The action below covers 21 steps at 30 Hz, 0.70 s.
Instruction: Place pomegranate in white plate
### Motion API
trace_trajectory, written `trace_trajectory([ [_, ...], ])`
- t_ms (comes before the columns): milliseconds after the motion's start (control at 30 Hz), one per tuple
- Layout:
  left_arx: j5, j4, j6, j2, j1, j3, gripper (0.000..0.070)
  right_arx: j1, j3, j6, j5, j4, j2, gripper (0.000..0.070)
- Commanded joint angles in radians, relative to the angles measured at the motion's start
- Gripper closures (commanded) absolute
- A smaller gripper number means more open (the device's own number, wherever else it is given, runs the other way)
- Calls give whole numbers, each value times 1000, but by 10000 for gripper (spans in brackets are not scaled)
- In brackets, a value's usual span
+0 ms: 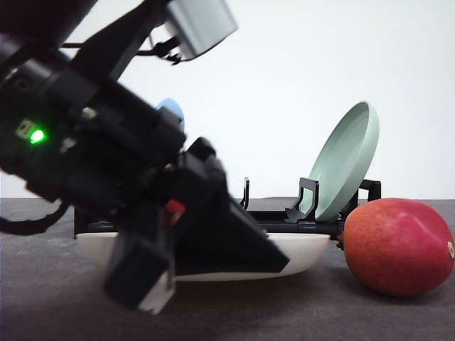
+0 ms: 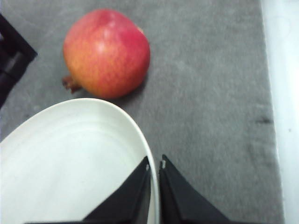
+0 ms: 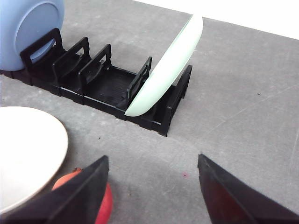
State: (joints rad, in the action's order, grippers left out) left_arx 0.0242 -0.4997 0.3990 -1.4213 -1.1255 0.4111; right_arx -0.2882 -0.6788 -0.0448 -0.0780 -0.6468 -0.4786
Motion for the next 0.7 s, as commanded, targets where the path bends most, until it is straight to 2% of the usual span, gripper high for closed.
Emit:
trace_trajectory([
  [0, -2, -10, 12, -20, -15, 15, 677, -5, -10, 11, 0, 7, -3, 317],
  [200, -1, 17, 10, -21, -15, 15, 653, -5, -10, 11, 0, 8, -3, 317],
  [333, -1, 28, -4, -21, -15, 15, 513, -5, -10, 11, 0, 8, -3, 317],
  [400, -1, 34, -32, -21, -15, 15, 475, -5, -10, 11, 0, 8, -3, 317],
  [467, -1, 37, -80, -21, -15, 15, 419, -5, -10, 11, 0, 9, -3, 317],
  [533, -1, 42, -164, -16, -15, 17, 352, -5, -10, 11, 0, 10, -3, 317],
  [667, 3, 169, -402, 30, -7, 56, 333, -5, -10, 11, 0, 10, -3, 317],
])
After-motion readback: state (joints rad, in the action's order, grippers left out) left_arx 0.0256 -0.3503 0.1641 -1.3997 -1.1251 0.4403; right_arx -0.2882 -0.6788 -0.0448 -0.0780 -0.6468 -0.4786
